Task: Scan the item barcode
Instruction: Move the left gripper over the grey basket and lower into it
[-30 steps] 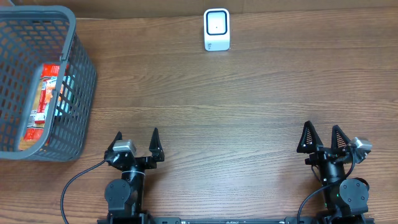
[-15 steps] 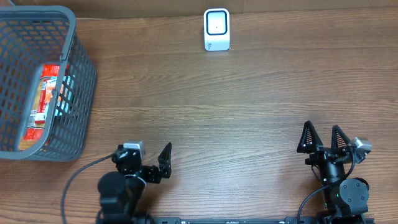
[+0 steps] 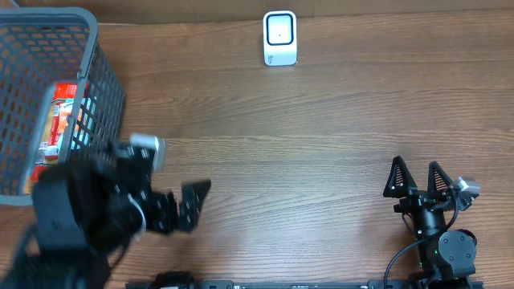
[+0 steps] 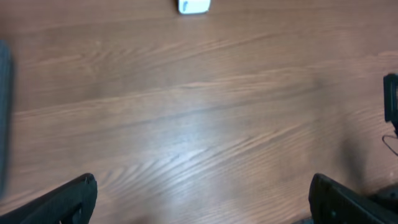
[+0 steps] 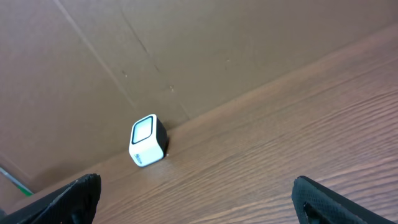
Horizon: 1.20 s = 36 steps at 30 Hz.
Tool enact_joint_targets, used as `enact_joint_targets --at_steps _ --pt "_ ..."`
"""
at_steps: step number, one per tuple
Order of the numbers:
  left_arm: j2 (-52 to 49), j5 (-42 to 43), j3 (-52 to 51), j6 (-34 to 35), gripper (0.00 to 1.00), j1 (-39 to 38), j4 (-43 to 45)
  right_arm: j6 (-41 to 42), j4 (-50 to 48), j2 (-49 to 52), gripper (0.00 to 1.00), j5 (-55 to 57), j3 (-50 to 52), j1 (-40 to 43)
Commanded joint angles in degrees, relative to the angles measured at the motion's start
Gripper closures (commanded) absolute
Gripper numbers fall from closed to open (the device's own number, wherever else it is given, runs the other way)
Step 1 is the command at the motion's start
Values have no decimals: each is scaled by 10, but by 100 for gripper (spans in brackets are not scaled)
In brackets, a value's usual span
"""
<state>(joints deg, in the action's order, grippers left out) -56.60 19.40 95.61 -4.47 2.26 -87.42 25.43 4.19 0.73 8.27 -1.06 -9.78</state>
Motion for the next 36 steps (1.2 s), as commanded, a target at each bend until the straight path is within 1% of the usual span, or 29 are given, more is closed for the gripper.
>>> enact_joint_targets --at_steps 1,3,5,9,13,17,20,22,24,25,29,34,36 --pt "-82 -20 108 -17 0 -2 -22 -3 -2 -6 0 0 6 2" --pt "-110 -32 141 -17 0 -1 -21 -3 -2 -6 0 0 6 2" --pt "-130 -49 156 -13 0 0 -1 -3 -2 -6 0 0 6 2" --pt "-153 -123 158 50 1 11 85 -3 -2 -6 0 0 6 2" --pt "-168 -200 158 78 0 32 155 -3 -2 -6 0 0 6 2" --pt "-189 -287 158 83 0 69 203 -3 -2 -6 0 0 6 2" --pt "-210 -358 158 78 0 107 219 -3 -2 -6 0 0 6 2" --pt "-223 -382 158 76 0 139 221 -3 -2 -6 0 0 6 2" --pt "-234 -373 158 77 0 172 224 -3 -2 -6 0 0 6 2" --pt "-246 -352 158 76 0 204 230 -3 -2 -6 0 0 6 2" --pt "-279 -310 158 70 1 276 232 -3 -2 -6 0 0 6 2" --pt "-336 -215 158 26 1 354 226 -3 -2 -6 0 0 6 2" --pt "-361 -191 158 12 1 378 216 -3 -2 -6 0 0 6 2"
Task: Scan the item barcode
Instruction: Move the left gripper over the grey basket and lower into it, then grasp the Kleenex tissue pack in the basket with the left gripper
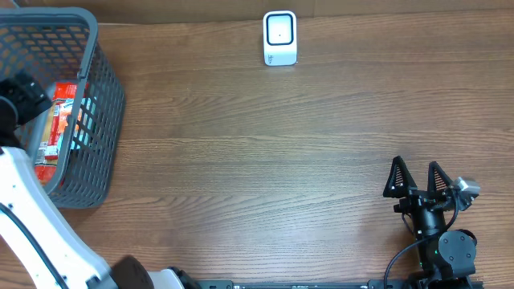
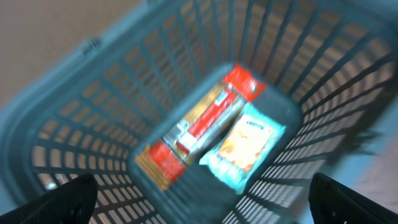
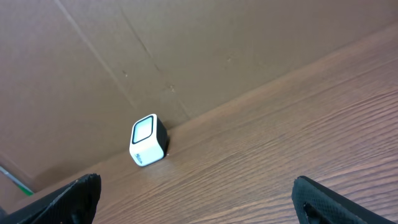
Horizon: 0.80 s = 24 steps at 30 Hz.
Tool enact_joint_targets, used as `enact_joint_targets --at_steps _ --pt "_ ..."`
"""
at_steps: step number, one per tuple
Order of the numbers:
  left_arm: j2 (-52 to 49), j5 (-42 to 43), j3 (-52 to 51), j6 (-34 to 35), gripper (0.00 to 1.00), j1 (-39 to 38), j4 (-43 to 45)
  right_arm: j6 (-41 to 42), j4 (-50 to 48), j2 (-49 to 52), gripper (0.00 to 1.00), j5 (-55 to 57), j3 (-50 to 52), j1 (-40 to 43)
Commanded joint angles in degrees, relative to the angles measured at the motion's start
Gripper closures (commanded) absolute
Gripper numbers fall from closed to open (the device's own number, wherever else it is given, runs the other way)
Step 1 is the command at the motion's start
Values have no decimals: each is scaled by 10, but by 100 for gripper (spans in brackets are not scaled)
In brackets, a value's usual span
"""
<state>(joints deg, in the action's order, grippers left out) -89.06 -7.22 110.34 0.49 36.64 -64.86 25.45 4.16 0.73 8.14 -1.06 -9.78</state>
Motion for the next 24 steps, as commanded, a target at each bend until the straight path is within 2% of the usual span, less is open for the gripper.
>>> enact_joint_targets --at_steps 1,7,10,24 --pt "-49 86 10 -45 0 45 -14 -3 -2 -6 0 1 6 2" --pt "-109 222 10 -111 1 95 -30 -3 -2 -6 0 1 6 2" --pt "-135 261 10 -134 0 103 -30 -3 -2 -6 0 1 6 2" --pt "-231 269 10 -199 0 97 -4 -3 -2 -6 0 1 6 2"
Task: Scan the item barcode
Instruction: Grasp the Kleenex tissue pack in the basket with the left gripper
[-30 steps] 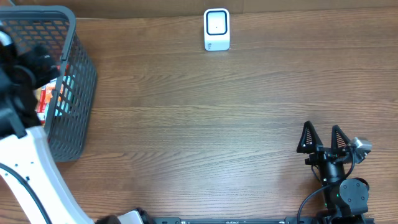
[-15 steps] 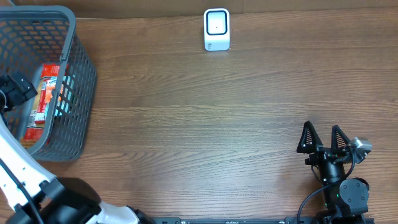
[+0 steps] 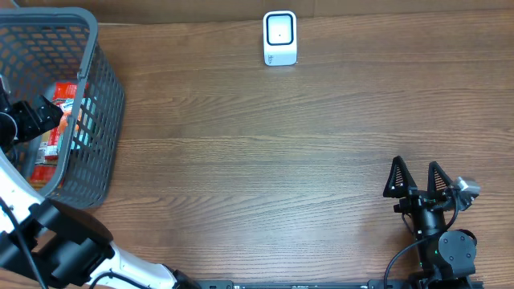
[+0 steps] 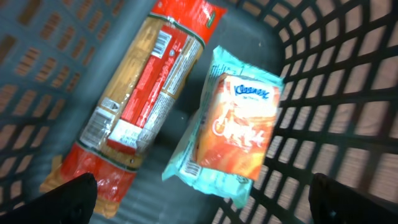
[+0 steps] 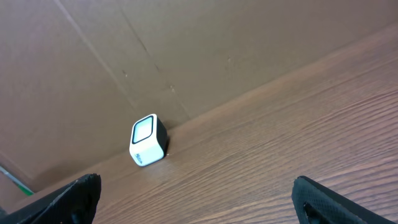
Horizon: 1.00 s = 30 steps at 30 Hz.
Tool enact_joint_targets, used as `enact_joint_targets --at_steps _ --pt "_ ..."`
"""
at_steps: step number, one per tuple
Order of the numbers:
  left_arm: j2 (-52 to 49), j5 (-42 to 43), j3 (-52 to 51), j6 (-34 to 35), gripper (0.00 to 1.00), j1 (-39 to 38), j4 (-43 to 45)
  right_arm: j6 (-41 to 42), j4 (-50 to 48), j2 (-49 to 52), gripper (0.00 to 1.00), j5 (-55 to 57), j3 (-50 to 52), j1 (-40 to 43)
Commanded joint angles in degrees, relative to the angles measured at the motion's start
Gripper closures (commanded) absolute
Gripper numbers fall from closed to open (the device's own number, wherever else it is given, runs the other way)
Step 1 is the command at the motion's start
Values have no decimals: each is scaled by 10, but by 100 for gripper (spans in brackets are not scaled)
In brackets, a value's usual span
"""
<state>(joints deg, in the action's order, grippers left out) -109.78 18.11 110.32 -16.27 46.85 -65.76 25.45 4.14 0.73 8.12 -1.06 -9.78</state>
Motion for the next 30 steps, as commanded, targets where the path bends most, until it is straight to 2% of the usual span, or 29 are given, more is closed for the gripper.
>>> enact_joint_targets --at_steps 1,6,17,30 --pt "-33 18 10 -35 1 -5 10 -3 -2 -6 0 1 6 2" --pt "-70 70 10 -92 0 -7 17 -3 -2 -6 0 1 6 2" --pt "-117 68 10 -169 0 -37 27 -4 -2 -6 0 1 6 2" --pt "-117 -67 -6 -169 0 -73 42 -3 -2 -6 0 1 6 2"
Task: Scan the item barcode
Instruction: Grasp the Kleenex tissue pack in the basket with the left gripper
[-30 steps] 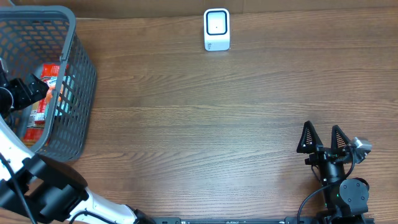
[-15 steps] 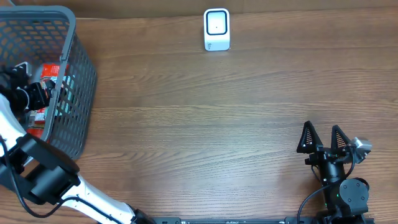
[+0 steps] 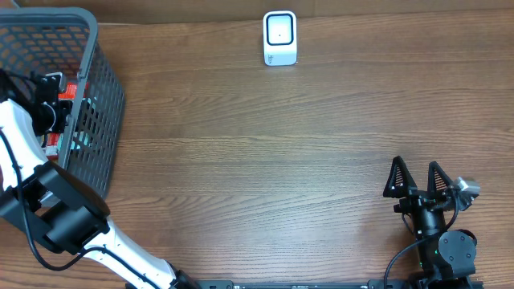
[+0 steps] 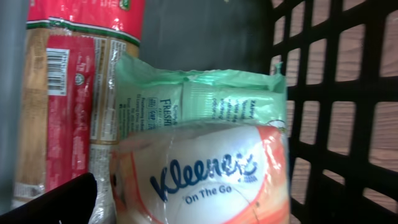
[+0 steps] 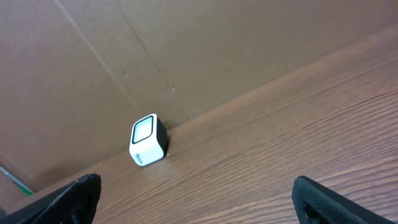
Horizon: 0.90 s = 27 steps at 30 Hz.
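Inside the grey mesh basket lie a long red biscuit packet, a pale green wipes pack and, on top of that pack, an orange and white Kleenex pack. My left gripper is down in the basket, open, with the Kleenex pack filling the space between its fingers; only its left fingertip shows. From overhead the left gripper is over the basket's inside. The white scanner stands at the table's far edge. My right gripper rests open at the near right.
The basket's dark wall stands close to the right of the packs. The scanner sits against a brown cardboard backdrop. Bare wooden tabletop lies between basket and scanner.
My left gripper has come down much closer to the packs; the Kleenex pack now fills the lower wrist view between the open fingers. The right arm has not moved.
My left gripper was open low over the bare table near the front left. Then it was above the basket, looking down at the packets. Then it was inside the basket over them, and now close down on the Kleenex pack. The right arm stayed parked.
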Tool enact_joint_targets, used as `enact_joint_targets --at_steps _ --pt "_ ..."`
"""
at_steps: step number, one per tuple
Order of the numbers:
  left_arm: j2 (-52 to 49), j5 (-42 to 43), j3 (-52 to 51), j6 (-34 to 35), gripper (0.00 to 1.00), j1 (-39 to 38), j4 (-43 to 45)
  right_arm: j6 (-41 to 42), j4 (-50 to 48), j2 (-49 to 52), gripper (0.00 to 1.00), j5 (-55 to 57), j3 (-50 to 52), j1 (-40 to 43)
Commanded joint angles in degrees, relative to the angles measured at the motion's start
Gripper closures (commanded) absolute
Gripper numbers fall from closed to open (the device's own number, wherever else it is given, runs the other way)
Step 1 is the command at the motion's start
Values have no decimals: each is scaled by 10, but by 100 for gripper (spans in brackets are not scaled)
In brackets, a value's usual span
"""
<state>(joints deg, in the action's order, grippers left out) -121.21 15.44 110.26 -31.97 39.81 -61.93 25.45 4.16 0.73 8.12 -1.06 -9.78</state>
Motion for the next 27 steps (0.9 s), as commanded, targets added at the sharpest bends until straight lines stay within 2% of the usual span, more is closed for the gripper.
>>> enact_joint_targets --at_steps 1,16,21,27 --pt "-3 -40 -9 -12 0 -2 6 -4 -2 -6 0 1 6 2" --pt "-3 -33 -87 -12 0 -13 79 -3 -2 -6 0 1 6 2" --pt "-3 -14 -99 -12 14 -13 92 -4 -2 -6 0 1 6 2" --pt "-3 -14 -141 -13 13 -13 131 -4 -2 -6 0 1 6 2"
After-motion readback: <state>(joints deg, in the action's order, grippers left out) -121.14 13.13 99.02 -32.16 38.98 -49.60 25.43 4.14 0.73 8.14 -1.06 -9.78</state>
